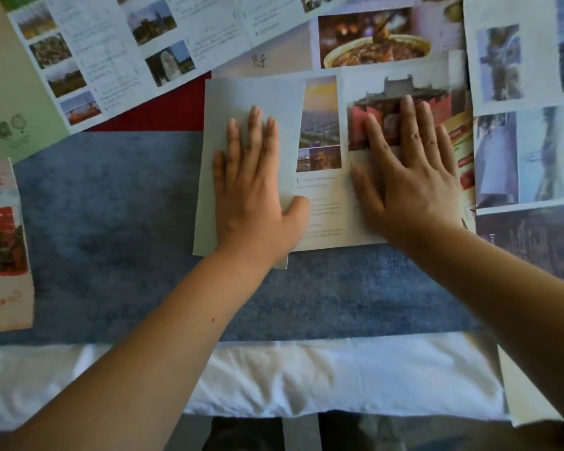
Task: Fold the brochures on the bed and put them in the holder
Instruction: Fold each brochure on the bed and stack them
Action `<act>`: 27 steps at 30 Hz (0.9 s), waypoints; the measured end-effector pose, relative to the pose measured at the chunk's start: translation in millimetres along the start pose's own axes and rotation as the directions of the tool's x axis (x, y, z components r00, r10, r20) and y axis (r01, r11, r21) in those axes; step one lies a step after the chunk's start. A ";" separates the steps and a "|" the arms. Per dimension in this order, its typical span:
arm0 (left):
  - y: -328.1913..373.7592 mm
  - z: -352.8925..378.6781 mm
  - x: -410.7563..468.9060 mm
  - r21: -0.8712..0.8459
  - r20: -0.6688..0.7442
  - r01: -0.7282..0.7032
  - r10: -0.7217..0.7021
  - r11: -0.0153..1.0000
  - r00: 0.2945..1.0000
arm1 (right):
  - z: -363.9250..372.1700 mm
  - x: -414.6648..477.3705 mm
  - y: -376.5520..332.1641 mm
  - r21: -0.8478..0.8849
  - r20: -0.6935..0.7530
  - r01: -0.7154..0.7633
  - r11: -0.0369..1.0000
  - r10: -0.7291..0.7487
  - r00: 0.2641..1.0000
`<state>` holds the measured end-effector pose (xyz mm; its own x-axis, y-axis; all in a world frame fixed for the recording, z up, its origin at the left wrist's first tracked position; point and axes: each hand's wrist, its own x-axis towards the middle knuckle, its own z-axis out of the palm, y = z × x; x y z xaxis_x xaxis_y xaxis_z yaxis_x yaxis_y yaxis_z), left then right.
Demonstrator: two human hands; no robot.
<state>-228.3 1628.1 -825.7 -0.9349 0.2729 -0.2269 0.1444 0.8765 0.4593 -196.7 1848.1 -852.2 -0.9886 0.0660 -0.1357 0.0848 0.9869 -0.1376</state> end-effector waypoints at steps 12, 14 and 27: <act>43.7 31.8 15.2 0.190 0.090 -0.016 -0.001 0.982 0.996 | 10.2 -1.7 5.7 0.032 -0.063 0.012 0.999 -0.010 0.998; 46.4 38.0 21.7 0.174 0.083 -0.008 -0.007 0.985 0.997 | 11.3 -1.9 4.9 0.023 -0.072 0.009 1.000 -0.008 0.997; 0.5 47.5 5.4 0.345 -0.045 -0.091 0.114 0.934 0.993 | 11.9 -6.3 -30.1 0.015 -0.056 0.038 0.999 -0.037 0.998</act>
<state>-217.9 1648.9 -867.6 -0.9260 0.3527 -0.1344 0.3321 0.9306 0.1539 -191.6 1816.2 -858.9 -0.9964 0.0373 -0.0756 0.0489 0.9863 -0.1577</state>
